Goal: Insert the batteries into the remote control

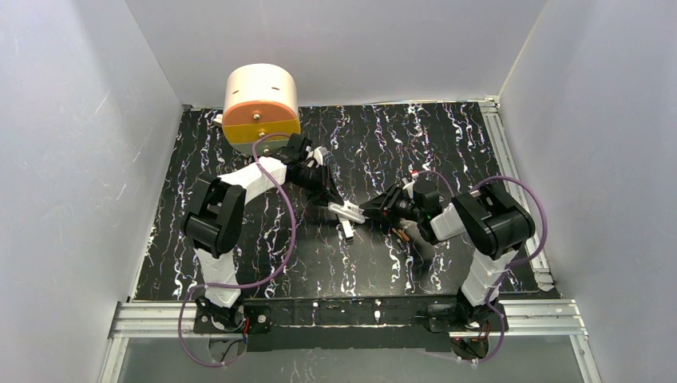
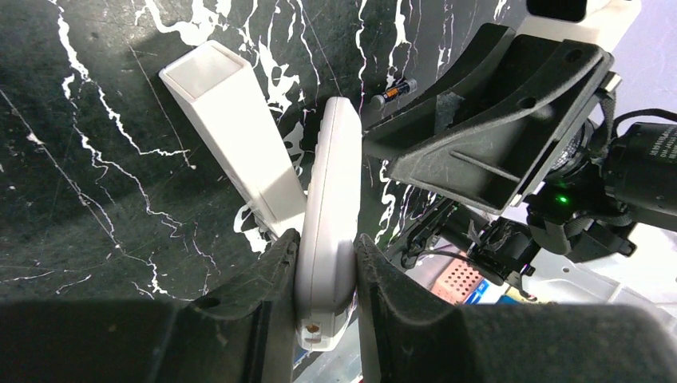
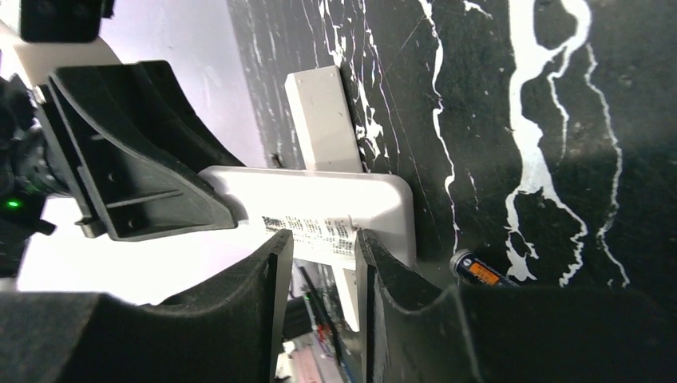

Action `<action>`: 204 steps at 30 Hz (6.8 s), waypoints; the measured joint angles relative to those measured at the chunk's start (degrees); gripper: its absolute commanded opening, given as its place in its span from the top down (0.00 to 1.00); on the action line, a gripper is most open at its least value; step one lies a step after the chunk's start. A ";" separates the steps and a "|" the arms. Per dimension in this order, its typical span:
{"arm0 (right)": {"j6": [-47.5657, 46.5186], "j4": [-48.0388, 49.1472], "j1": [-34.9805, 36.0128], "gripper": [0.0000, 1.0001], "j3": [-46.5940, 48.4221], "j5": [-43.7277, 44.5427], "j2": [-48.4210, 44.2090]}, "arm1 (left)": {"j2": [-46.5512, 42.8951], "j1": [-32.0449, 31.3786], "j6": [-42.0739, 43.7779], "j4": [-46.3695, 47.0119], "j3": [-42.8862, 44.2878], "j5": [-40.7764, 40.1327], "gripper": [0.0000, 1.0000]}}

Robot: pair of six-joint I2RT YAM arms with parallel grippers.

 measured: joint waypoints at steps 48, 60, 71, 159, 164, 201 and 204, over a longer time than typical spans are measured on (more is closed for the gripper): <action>-29.20 -28.44 -4.72 0.27 17.51 -1.77 -2.97 | 0.72 -2.71 15.52 -22.25 18.27 -15.74 1.00; -53.62 -37.92 2.64 0.10 17.68 -15.98 -22.36 | -6.05 -2.67 43.34 -33.53 21.44 8.68 1.00; -63.23 -50.77 12.87 0.35 18.43 -23.87 -26.45 | -14.86 -2.69 62.55 -46.62 22.47 22.56 1.00; -35.78 -63.04 9.38 0.35 28.20 30.25 -27.93 | -46.80 2.36 15.72 19.96 -15.96 -9.51 1.00; -36.85 -73.50 9.51 0.42 28.24 35.71 -19.61 | -46.82 2.36 15.67 19.15 -18.49 -10.51 1.00; -0.63 -84.26 16.33 0.61 35.15 54.25 -1.68 | -49.48 2.36 19.56 16.06 -21.97 -10.49 1.00; -0.37 -85.20 16.33 0.58 35.23 54.42 -0.96 | -49.48 2.36 19.56 15.98 -21.97 -10.51 1.00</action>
